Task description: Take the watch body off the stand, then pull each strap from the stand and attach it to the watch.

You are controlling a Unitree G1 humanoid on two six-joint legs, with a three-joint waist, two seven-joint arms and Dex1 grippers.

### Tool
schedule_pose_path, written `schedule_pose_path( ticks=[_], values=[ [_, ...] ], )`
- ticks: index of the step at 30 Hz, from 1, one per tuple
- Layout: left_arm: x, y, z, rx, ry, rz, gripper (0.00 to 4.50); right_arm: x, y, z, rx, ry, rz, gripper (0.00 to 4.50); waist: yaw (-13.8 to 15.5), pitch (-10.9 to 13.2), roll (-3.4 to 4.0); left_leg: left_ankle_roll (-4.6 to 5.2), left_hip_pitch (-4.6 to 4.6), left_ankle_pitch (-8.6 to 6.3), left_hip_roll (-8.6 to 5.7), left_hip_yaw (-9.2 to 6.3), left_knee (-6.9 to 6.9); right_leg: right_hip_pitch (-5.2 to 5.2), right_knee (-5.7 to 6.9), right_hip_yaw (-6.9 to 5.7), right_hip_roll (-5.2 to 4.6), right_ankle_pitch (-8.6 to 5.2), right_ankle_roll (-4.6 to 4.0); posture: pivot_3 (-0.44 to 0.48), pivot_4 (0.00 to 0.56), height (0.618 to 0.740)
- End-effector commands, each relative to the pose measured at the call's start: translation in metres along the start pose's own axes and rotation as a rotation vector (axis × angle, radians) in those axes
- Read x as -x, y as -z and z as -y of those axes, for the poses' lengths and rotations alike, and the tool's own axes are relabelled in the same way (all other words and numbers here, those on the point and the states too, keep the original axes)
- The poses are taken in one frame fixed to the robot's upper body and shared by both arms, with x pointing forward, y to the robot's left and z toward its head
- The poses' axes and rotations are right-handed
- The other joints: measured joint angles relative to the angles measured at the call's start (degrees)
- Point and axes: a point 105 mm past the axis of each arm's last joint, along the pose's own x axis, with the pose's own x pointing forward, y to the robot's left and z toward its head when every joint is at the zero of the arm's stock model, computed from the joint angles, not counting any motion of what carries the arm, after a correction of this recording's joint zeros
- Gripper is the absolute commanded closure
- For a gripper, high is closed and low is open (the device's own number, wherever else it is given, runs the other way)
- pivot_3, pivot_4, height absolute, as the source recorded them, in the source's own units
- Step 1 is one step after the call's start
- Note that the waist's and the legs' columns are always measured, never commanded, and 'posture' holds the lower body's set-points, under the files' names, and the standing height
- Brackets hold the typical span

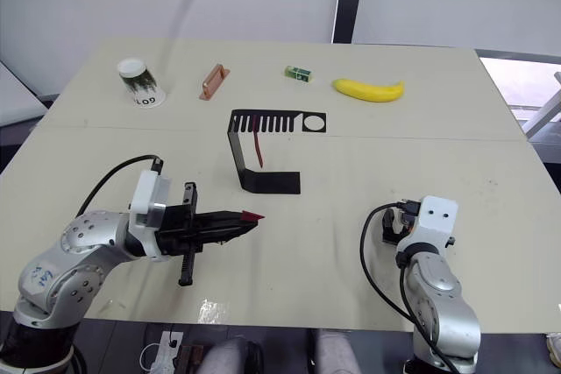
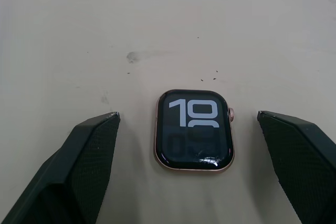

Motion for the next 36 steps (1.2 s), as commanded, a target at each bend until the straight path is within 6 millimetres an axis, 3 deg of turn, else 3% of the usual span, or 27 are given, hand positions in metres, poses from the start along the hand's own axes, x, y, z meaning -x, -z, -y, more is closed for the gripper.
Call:
schedule_pose_path(
  ticks=[1, 4, 10, 25, 34, 36],
  values=[
    [-0.004, -0.008, 0.004, -0.028, 0.023, 0.024, 4.5, 0.0, 0.018, 0.005, -0.006, 0.012, -0.078, 0.06, 0.01, -0.02, -0.03, 0.0, 0.0, 0.0, 0.0, 0.0, 0.0, 0.0, 0.0, 0.0, 0.0, 0.0, 0.0, 0.0, 0.15, 0.739],
    [-0.004, -0.008, 0.003, -0.029, 0.022, 0.023, 4.5, -0.001, 0.019, 0.004, 0.005, 0.009, -0.08, 0.06, 0.01, -0.06, -0.09, 0.0, 0.0, 0.0, 0.0, -0.01, 0.0, 0.0, 0.0, 0.0, 0.0, 0.0, 0.0, 0.0, 0.15, 0.739],
    [-0.005, -0.009, 0.005, -0.03, 0.031, 0.024, 4.5, -0.002, 0.024, 0.006, 0.007, 0.015, -0.097, 2.87, 0.26, -0.22, -0.35, 0.01, -0.01, 0.0, -0.02, -0.1, -0.01, 0.03, -0.03, 0.02, 0.0, 0.0, 0.0, 0.0, 0.15, 0.739],
    [-0.002, -0.013, -0.001, -0.034, -0.002, 0.039, 4.5, -0.007, 0.022, 0.003, -0.04, -0.022, -0.099, 2.92, 0.21, -0.37, -0.59, 0.03, -0.02, -0.02, -0.02, -0.21, -0.01, 0.08, -0.06, 0.04, -0.01, 0.0, 0.0, 0.0, 0.15, 0.739],
    [0.001, -0.01, -0.003, -0.04, -0.012, 0.029, 4.5, -0.003, 0.004, -0.015, -0.138, -0.243, -0.029, 2.92, -0.01, -0.36, -0.58, 0.03, -0.03, -0.02, 0.0, -0.21, -0.02, 0.07, -0.05, 0.04, 0.01, 0.0, 0.0, 0.0, 0.15, 0.739],
    [0.003, -0.009, -0.005, -0.056, -0.019, 0.013, 4.5, 0.005, -0.011, -0.032, -0.197, -0.411, 0.008, 2.92, -0.21, -0.34, -0.54, 0.03, -0.02, -0.02, 0.0, -0.2, -0.03, 0.07, -0.05, 0.05, 0.01, 0.0, 0.0, 0.0, 0.15, 0.739]
  ],
)
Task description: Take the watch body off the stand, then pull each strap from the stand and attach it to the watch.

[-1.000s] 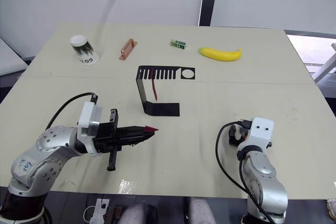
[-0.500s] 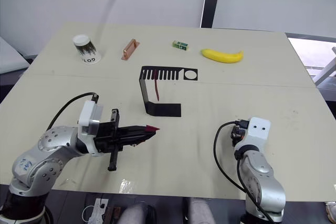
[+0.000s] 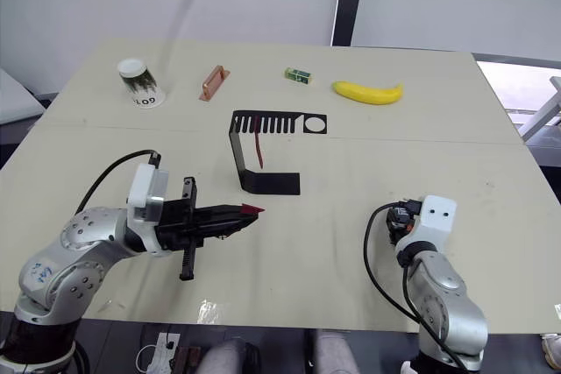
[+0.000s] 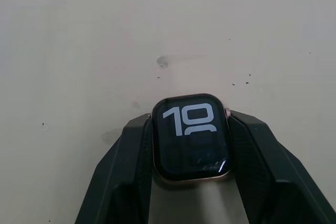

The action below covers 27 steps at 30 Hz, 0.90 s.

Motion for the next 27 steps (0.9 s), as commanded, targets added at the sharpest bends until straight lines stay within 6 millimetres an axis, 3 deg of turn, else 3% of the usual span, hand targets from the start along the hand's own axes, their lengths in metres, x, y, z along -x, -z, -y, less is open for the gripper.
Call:
schedule_pose_path(
  ticks=[1, 4, 12, 19, 23, 27],
  values=[
    [0.006, -0.002, -0.004, -0.051, -0.017, -0.017, 4.5, 0.008, -0.014, -0.034, -0.083, -0.297, 0.022, 2.92, -0.22, 0.05, 0.07, 0.0, 0.0, 0.0, 0.0, 0.0, -0.01, 0.0, 0.0, 0.0, 0.0, 0.0, 0.0, 0.0, 0.15, 0.739],
    [0.012, -0.001, -0.008, -0.085, -0.024, -0.048, 4.5, 0.019, -0.025, -0.053, -0.136, -0.51, -0.016, 2.92, -0.45, 0.22, 0.36, 0.03, -0.01, 0.01, 0.0, 0.01, -0.01, -0.02, 0.02, 0.02, 0.0, 0.0, 0.0, 0.0, 0.15, 0.739],
    [0.032, 0.008, -0.009, -0.19, 0.026, -0.181, 4.5, 0.057, -0.029, -0.088, -0.192, -0.988, -0.271, 2.92, -0.05, 0.27, 0.41, 0.09, -0.08, -0.01, 0.0, 0.0, -0.06, -0.06, -0.1, 0.0, -0.02, 0.0, 0.0, 0.0, 0.15, 0.739],
    [0.039, 0.004, -0.007, -0.297, 0.062, -0.225, 4.5, 0.067, -0.038, -0.104, -0.264, -1.214, -0.436, 2.92, 0.18, 0.3, 0.42, 0.12, -0.14, -0.03, 0.01, -0.02, -0.06, -0.07, -0.18, -0.01, -0.03, 0.0, 0.01, 0.0, 0.15, 0.739],
    [0.037, 0.006, -0.001, -0.469, 0.159, -0.294, 4.5, 0.07, -0.037, -0.113, -0.276, -1.291, -0.52, 2.92, 0.33, 0.3, 0.42, 0.13, -0.19, -0.03, 0.02, -0.03, -0.06, -0.1, -0.22, -0.04, -0.02, 0.01, 0.02, 0.0, 0.15, 0.739],
    [0.023, 0.003, -0.002, -0.55, 0.195, -0.294, 4.5, 0.074, -0.032, -0.123, -0.247, -1.344, -0.607, 2.92, 0.39, 0.3, 0.42, 0.15, -0.27, -0.02, 0.01, -0.03, -0.06, -0.1, -0.31, -0.04, -0.03, 0.03, 0.05, 0.0, 0.15, 0.739]
  ],
)
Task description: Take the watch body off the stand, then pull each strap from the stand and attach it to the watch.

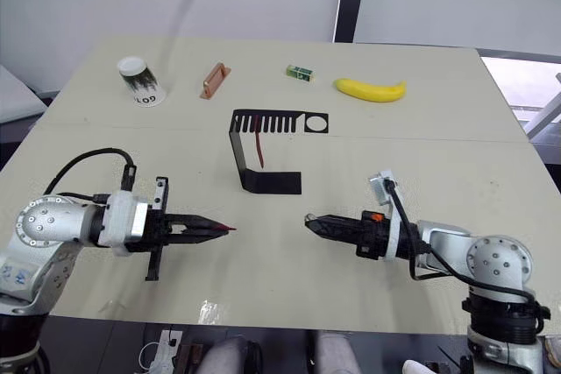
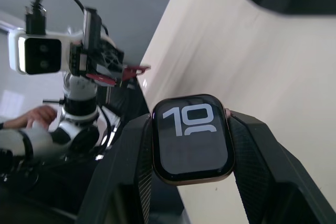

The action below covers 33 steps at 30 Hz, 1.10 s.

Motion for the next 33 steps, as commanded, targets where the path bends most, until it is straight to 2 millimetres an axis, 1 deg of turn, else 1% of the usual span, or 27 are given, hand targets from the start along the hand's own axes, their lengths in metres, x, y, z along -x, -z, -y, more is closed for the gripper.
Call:
schedule_pose_path(
  ticks=[1, 5, 10, 16, 26, 33],
  values=[
    [-0.011, -0.007, -0.002, -0.073, 0.024, 0.004, 4.5, -0.006, 0.0, -0.014, -0.001, -0.095, -0.047, 2.92, 0.02, 0.0, 0.0, 0.01, 0.0, 0.0, 0.0, 0.0, 0.0, 0.0, 0.0, 0.0, 0.0, 0.01, 0.01, 0.0, 0.15, 0.739],
    [-0.025, -0.008, -0.002, -0.083, 0.054, 0.004, 4.5, -0.01, 0.01, -0.023, -0.012, -0.145, -0.11, 2.92, 0.04, 0.0, 0.0, 0.03, -0.05, -0.01, 0.02, -0.02, 0.0, -0.02, -0.02, -0.03, 0.0, 0.02, 0.03, 0.0, 0.15, 0.739],
    [-0.034, -0.01, -0.002, -0.096, 0.104, -0.008, 4.5, -0.017, 0.015, -0.024, -0.031, -0.163, -0.126, 2.92, -0.11, 0.0, 0.0, 0.03, -0.14, -0.01, 0.02, -0.03, 0.03, -0.08, -0.02, -0.04, 0.0, 0.03, 0.06, 0.0, 0.15, 0.739],
    [-0.039, -0.012, -0.003, -0.103, 0.127, -0.004, 4.5, -0.02, 0.016, -0.023, -0.038, -0.153, -0.126, 2.92, -0.02, 0.0, 0.0, 0.03, -0.14, 0.0, 0.01, -0.04, 0.05, -0.08, -0.02, -0.05, 0.0, 0.03, 0.06, 0.0, 0.15, 0.739],
    [-0.044, -0.014, 0.001, -0.108, 0.16, 0.006, 4.5, -0.021, 0.019, -0.017, -0.043, -0.11, -0.129, 2.92, -0.02, 0.0, 0.0, 0.03, -0.15, 0.0, 0.02, -0.04, 0.08, -0.09, 0.0, -0.05, 0.0, 0.03, 0.06, 0.0, 0.15, 0.739],
    [-0.049, -0.013, 0.0, -0.121, 0.162, 0.004, 4.5, -0.023, 0.02, -0.014, -0.044, -0.086, -0.14, 2.92, 0.05, 0.0, 0.0, 0.03, -0.16, 0.0, 0.02, -0.05, 0.09, -0.08, -0.01, -0.05, 0.0, 0.03, 0.06, 0.0, 0.15, 0.739]
  ],
)
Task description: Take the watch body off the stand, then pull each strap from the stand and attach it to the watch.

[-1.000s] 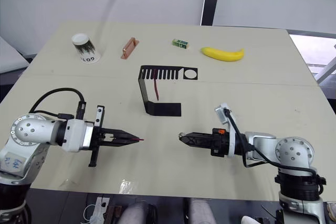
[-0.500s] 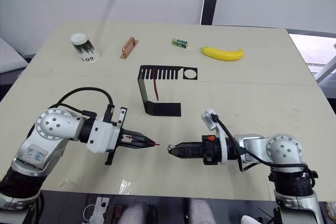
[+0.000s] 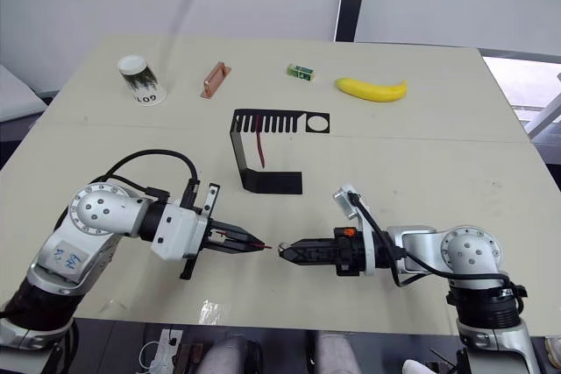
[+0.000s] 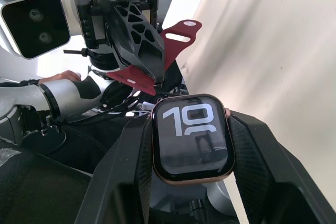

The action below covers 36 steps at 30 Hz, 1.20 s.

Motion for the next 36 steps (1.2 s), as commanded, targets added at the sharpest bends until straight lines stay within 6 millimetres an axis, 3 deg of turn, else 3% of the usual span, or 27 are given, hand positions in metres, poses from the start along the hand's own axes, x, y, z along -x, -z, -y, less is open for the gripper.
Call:
schedule_pose_path(
  ticks=[1, 36],
  values=[
    [-0.003, -0.007, -0.002, -0.053, 0.005, 0.006, 4.5, 0.001, -0.001, -0.002, 0.015, 0.008, 0.004, 2.92, -0.04, 0.0, 0.0, 0.0, 0.0, 0.0, 0.0, 0.0, 0.0, 0.0, 0.0, 0.0, 0.0, 0.0, 0.0, 0.0, 0.15, 0.739],
    [-0.011, 0.005, 0.004, -0.052, 0.019, -0.022, 4.5, -0.001, 0.004, 0.0, 0.009, 0.033, 0.0, 2.92, -0.01, 0.0, 0.0, 0.0, 0.0, 0.01, 0.0, 0.0, 0.03, 0.0, 0.03, 0.0, 0.0, 0.0, 0.01, 0.0, 0.15, 0.739]
  ],
)
